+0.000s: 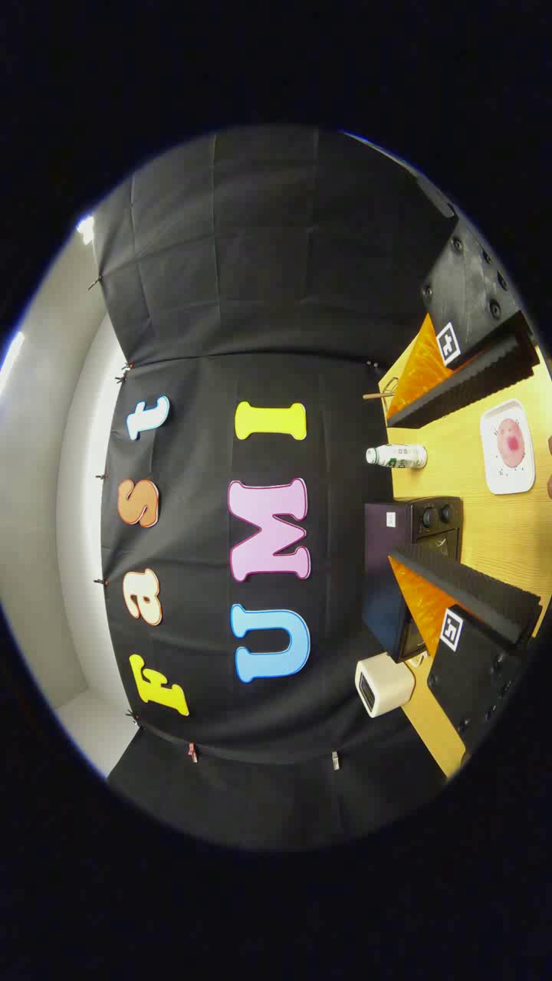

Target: Open the toaster oven, put the food inside, and close the toaster oven door.

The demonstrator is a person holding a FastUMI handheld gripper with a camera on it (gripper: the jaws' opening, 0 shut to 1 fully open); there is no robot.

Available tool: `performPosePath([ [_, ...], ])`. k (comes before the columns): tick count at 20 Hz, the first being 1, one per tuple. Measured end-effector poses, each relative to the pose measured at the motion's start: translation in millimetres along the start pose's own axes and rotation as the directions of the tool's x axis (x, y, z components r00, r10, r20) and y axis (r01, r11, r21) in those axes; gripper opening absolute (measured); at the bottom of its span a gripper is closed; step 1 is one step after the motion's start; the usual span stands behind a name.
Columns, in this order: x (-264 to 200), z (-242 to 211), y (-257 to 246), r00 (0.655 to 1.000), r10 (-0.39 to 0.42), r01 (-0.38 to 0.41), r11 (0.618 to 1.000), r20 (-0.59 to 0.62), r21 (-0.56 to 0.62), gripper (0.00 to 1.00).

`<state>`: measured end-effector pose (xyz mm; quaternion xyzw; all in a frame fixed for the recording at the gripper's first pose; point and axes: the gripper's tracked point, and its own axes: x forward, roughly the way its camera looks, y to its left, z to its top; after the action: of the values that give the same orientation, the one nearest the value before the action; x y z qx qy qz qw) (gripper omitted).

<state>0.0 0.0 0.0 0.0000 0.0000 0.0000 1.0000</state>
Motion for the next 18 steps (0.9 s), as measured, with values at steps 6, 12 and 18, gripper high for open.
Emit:
performPosePath([
  [6, 1, -6, 5, 0.999, 0.022, -0.021, 1.000, -0.035, 0.020, 0.99],
  [12, 2, -9, 14, 0.999, 0.040, -0.040, 0.999, -0.037, 0.002, 0.99],
  [18, 7, -6, 28, 0.998, 0.063, -0.063, 0.998, -0.027, 0.001, 0.99],
])
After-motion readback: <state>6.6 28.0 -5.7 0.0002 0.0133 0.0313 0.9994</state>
